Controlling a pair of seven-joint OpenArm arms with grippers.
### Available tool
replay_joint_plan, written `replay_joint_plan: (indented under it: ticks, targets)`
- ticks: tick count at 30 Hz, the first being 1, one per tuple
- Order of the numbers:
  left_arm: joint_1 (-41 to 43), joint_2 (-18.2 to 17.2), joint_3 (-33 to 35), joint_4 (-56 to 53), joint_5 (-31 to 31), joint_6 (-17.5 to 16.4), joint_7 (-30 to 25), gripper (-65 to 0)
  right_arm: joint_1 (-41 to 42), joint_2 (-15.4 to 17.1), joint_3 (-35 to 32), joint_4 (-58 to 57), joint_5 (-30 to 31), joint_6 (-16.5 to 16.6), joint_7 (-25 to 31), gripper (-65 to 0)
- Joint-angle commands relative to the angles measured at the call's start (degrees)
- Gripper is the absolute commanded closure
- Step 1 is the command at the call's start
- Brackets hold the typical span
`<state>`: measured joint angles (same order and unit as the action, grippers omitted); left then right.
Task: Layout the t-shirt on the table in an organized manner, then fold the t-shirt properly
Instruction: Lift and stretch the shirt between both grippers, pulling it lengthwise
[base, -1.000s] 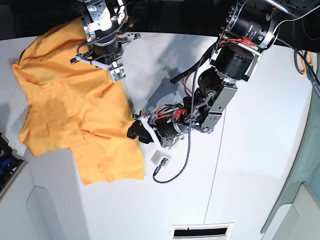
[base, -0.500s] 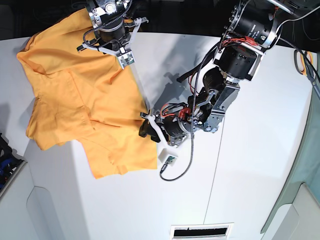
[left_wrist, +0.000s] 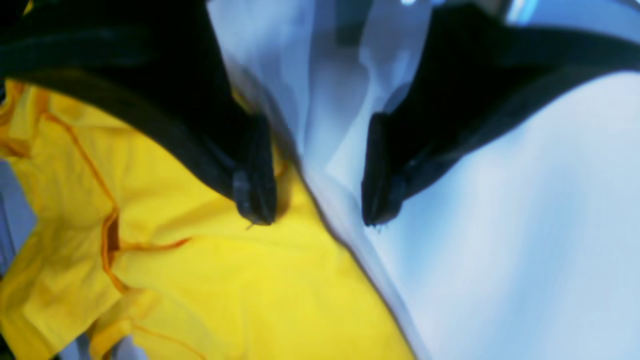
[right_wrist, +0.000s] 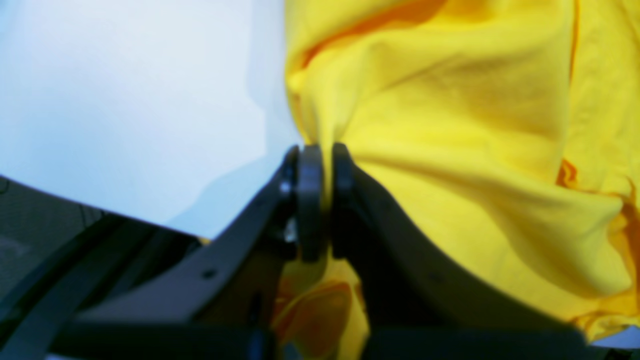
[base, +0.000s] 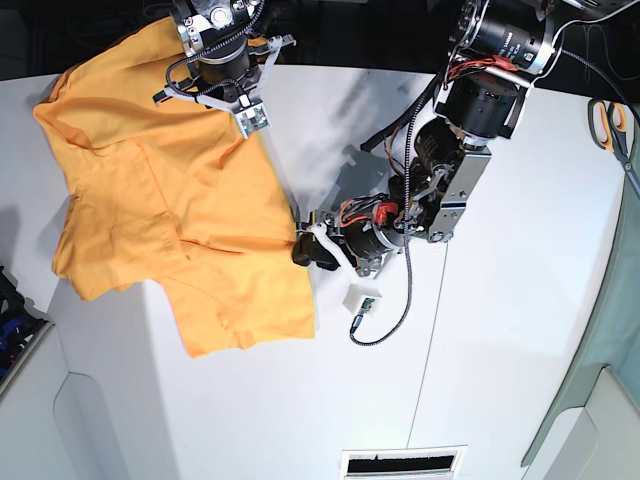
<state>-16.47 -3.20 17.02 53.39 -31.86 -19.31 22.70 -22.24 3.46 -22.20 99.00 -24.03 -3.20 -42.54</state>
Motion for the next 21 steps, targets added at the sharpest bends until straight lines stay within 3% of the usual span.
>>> replay_joint_plan:
  ticks: [1, 4, 5, 8, 9, 14, 21]
  targets:
    - [-0.79, 0.66, -0.09, 0.85, -0.02, -0.22, -0.44, -31.6, 0.11, -0.17, 0.00, 0.98, -0.39, -0.04, 0.22, 0.0]
    - [-0.48, 1.81, 0.90, 0.85, 1.81, -0.17, -0.68, -31.1, 0.13, -0.17, 0.00, 0.98, -0.42, -0.04, 0.20, 0.0]
    - [-0.50, 1.90, 1.75, 0.85, 2.23, -0.17, -1.16, -28.2, 0.15, -0.17, 0.00, 0.98, -0.42, -0.04, 0.26, 0.0]
    - [-0.76, 1.88, 3.45, 0.85, 5.66, -0.13, -4.42, -3.4, 0.15, -0.15, 0.00, 0.98, -0.63, -0.02, 0.28, 0.0]
    - [-0.92, 1.75, 3.43, 0.85, 6.67, 0.00, -5.09, 0.0, 0.15, -0.15, 0.00, 0.98, -0.63, 0.00, 0.28, 0.0]
    - [-3.43, -1.84, 1.90, 1.88, 6.36, 0.66, -5.33, 0.0, 0.15, -0.15, -0.02, 2.75, -0.57, 2.54, 0.50, 0.0]
    - [-2.54, -14.36, 0.31, 16.24, 3.19, 0.66, -2.25, 0.0, 0.15, -0.20, -0.07, 10.86, 4.74, 5.88, 0.52, 0.0]
